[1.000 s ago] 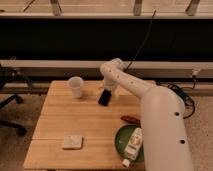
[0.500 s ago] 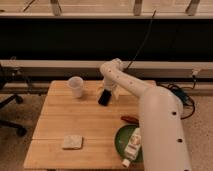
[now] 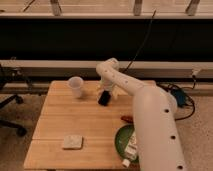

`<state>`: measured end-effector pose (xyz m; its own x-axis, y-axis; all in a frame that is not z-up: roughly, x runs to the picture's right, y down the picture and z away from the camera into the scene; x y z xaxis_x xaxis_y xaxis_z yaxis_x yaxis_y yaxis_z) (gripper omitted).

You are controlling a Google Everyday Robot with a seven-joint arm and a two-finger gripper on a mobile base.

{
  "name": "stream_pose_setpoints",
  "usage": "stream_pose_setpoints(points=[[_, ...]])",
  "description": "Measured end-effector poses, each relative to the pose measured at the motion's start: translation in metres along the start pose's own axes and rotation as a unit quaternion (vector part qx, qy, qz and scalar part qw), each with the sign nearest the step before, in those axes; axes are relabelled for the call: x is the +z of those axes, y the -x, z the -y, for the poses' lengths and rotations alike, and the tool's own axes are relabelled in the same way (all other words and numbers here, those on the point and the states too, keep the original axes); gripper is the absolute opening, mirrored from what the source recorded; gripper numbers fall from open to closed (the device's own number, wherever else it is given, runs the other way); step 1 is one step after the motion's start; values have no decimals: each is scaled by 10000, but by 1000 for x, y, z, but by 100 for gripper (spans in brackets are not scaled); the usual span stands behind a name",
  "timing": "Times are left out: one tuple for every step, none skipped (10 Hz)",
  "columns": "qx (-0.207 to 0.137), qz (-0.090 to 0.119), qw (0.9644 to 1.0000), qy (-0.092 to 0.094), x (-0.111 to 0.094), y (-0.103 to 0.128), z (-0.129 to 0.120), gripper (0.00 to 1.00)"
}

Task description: Place the eraser on the white sponge

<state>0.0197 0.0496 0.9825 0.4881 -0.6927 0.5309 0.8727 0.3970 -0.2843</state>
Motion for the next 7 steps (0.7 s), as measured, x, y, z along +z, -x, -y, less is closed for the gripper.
stream_pose_setpoints(points=[[-31,13,10000,43,1,0,0,80],[-62,40,9999,82,3,1,1,80],[-97,74,9999,121,4,3,2,80],[-129,99,9998,145,6,4,3,80],[-172,122,9997,156,7,6,5,76],[-204,141,9996,164,8,7,5,66],[-220,158,9994,196,8,8,4,58]])
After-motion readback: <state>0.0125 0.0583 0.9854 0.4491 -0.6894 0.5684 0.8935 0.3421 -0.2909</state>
